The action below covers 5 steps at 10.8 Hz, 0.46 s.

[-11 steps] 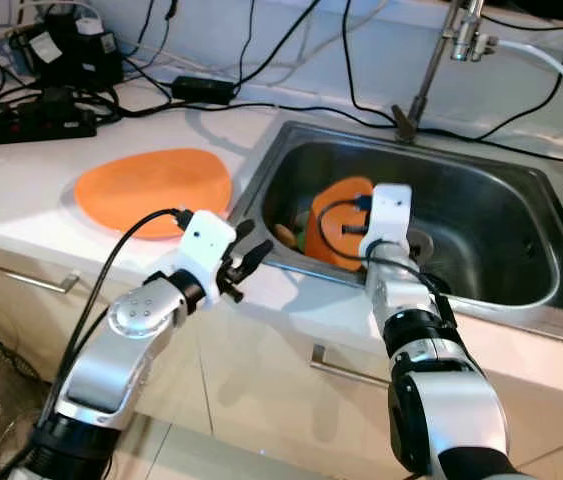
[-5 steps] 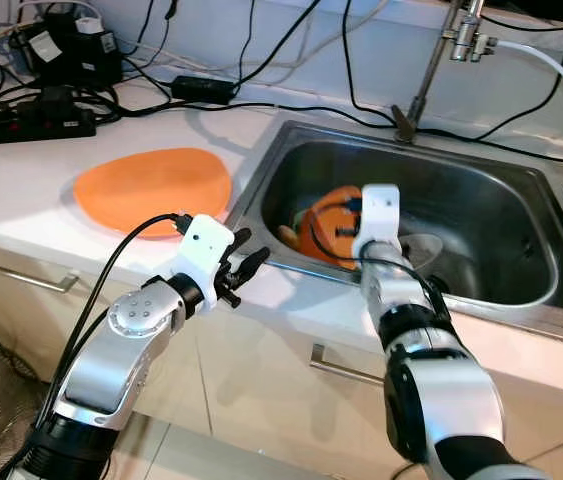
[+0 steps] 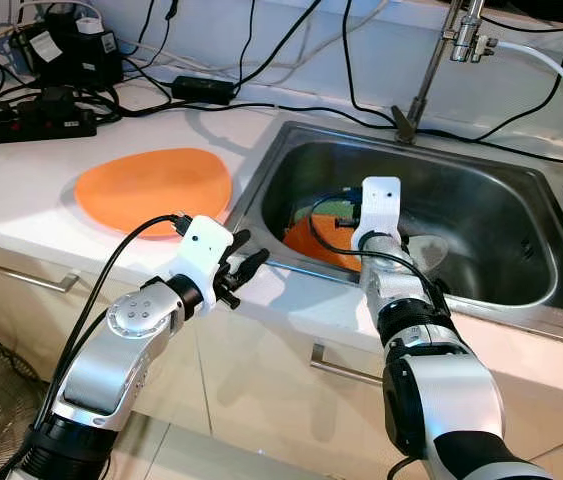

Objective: Kitchen organization

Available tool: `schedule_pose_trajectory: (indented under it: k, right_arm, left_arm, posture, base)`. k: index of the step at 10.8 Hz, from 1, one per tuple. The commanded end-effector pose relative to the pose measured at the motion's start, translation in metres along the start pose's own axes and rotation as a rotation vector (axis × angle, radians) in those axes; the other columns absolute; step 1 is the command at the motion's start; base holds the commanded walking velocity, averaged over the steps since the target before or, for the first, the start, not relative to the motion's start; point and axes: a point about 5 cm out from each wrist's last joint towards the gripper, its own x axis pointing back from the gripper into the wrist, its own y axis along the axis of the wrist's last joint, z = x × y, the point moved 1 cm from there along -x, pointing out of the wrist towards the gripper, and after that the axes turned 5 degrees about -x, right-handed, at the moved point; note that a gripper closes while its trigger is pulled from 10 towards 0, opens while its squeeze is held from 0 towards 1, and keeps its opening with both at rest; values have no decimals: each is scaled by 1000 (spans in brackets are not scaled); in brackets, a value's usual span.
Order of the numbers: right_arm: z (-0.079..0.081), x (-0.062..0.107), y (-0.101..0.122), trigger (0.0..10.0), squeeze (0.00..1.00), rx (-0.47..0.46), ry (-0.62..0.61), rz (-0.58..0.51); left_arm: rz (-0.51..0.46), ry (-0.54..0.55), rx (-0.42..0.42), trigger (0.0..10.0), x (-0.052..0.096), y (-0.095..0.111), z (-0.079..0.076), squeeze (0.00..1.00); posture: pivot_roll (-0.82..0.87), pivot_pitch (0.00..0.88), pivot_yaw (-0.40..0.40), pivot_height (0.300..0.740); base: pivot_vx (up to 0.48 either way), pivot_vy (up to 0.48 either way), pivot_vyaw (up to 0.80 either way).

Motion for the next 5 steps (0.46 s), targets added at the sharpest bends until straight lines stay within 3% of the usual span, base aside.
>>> schedule_pose_trajectory:
  k: [1,2,4,5]
  right_arm:
    - [7,-2,19,10000,0,-30,31,-83]
    - [14,-2,29,10000,0,-86,81,-130]
    - [37,4,46,10000,0,-356,231,-190]
    - [43,8,44,10000,0,-405,260,-184]
  left_arm:
    - [-30,32,-47,10000,0,6,1,0]
    - [-39,80,-114,10000,1,9,8,0]
    - [-21,179,-373,10000,8,21,28,0]
    - [-10,198,-458,10000,12,23,36,0]
  posture:
    - [264,20,-71,740]
    - [260,19,-69,740]
    - [257,23,-66,740]
    - [258,22,-63,740]
  base:
    - [0,0,0]
    - [0,0,0]
    - [0,0,0]
    - [0,0,0]
